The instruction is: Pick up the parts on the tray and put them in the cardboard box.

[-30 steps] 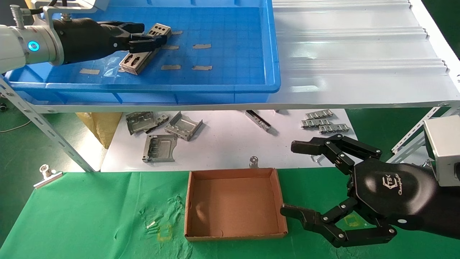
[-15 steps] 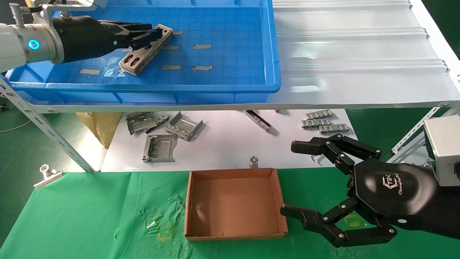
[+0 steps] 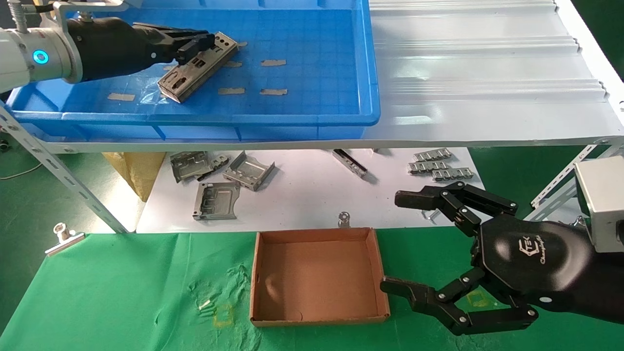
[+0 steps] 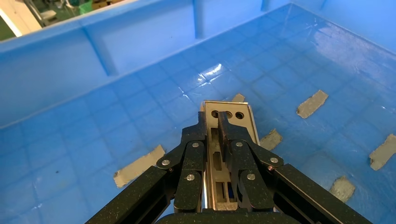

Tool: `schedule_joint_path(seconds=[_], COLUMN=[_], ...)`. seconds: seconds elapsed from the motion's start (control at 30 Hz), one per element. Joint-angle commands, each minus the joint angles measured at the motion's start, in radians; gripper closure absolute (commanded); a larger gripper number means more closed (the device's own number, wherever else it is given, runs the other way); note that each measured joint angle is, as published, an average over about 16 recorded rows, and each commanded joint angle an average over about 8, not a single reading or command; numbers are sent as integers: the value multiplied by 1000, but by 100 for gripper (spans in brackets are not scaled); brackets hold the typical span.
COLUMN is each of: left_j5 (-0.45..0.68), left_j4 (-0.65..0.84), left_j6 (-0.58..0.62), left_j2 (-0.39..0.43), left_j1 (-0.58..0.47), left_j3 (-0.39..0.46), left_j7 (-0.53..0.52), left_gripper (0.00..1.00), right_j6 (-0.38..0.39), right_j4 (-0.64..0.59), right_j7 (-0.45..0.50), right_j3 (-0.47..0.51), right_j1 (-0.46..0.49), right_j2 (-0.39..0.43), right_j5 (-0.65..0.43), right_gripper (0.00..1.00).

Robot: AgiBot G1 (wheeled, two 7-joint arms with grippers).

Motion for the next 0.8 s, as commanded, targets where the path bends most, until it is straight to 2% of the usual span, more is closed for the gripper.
schedule_joint_path(seconds=[0.03, 0.8], left_j5=[0, 0], left_j4=[-4, 1], left_j6=[2, 55], left_j2=[-2, -12], left_j1=[1, -11], left_j3=[0, 0], left_j7=[9, 50], left_gripper=[0, 0], right_j6=[0, 0], right_j4=[0, 0], right_j7=[0, 0], right_j3=[0, 0], right_j1=[0, 0], right_j2=[0, 0], right_j5=[0, 0], right_gripper=[0, 0])
